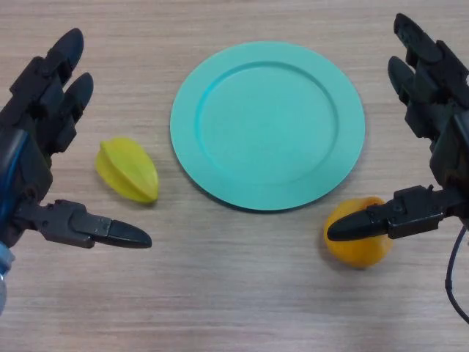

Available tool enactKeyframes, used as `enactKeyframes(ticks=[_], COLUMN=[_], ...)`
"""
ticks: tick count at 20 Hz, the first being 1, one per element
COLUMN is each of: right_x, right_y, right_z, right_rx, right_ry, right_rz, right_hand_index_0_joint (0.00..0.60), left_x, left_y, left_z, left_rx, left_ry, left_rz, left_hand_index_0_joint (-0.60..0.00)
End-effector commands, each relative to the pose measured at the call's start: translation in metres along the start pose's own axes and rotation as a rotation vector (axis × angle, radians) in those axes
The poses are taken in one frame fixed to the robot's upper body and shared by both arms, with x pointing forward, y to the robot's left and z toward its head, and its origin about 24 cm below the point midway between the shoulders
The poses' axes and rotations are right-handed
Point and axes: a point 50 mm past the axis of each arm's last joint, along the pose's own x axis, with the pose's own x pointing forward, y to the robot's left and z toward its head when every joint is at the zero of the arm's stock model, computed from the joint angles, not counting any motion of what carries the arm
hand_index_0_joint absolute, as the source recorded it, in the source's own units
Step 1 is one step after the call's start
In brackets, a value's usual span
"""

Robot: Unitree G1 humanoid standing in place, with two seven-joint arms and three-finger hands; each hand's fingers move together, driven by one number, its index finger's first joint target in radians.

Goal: Pick up the yellow starfruit and place it on the plate

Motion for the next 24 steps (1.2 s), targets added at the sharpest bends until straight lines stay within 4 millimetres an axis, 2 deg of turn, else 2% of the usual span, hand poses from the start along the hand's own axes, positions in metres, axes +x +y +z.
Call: enactKeyframes(ticks=[1,6,10,11,14,19,24], right_x=[-0.005,-0.008,-0.008,-0.008,-0.008,-0.008,-0.007], right_y=[-0.008,-0.009,-0.013,-0.015,-0.017,-0.02,-0.021], right_z=[0.034,0.034,0.035,0.034,0.033,0.031,0.031], right_rx=[-0.039,-0.058,-0.074,-0.071,-0.074,-0.069,-0.06], right_ry=[-0.228,-0.229,-0.24,-0.236,-0.227,-0.218,-0.221], right_rz=[-0.043,-0.039,-0.052,-0.058,-0.064,-0.068,-0.073], right_hand_index_0_joint=[0.0,0.0,0.0,0.0,0.0,0.0,0.0], left_x=[-0.002,0.004,0.024,0.03,0.04,0.053,0.066], left_y=[0.013,0.016,0.025,0.028,0.029,0.023,0.013], left_z=[0.033,0.028,0.007,-0.004,-0.022,-0.059,-0.079], left_rx=[0.124,0.152,0.339,0.389,0.469,0.426,0.317], left_ry=[-0.213,-0.237,-0.247,-0.205,-0.16,-0.022,0.042], left_rz=[0.061,0.091,0.153,0.15,0.175,0.261,0.275], left_hand_index_0_joint=[0.0,0.0,0.0,0.0,0.0,0.0,0.0])
